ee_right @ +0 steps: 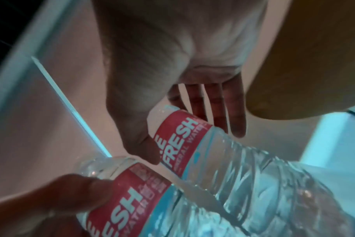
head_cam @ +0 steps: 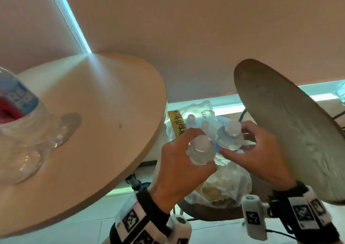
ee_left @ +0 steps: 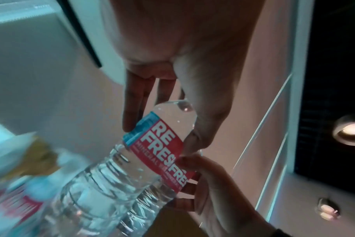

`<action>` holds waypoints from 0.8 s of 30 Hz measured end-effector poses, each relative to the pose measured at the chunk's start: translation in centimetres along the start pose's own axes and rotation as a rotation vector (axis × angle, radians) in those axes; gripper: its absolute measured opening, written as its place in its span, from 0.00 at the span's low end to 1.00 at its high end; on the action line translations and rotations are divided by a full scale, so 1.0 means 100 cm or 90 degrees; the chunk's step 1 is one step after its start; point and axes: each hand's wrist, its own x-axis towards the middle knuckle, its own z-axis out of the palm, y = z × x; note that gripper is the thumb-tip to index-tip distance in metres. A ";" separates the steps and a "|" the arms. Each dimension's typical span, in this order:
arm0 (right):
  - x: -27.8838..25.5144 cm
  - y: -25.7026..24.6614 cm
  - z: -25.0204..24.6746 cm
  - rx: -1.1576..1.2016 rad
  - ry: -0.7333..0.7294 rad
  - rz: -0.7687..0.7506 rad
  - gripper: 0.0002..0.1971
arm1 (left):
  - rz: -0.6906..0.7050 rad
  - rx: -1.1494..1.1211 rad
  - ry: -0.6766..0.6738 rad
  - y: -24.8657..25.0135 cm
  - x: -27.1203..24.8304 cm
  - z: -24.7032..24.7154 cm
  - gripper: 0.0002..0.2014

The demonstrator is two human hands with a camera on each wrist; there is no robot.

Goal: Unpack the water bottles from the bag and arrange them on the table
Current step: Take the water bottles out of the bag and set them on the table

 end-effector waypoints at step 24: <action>0.114 -0.194 0.105 0.181 -0.211 -0.219 0.19 | -0.099 0.224 0.282 0.063 0.006 -0.201 0.22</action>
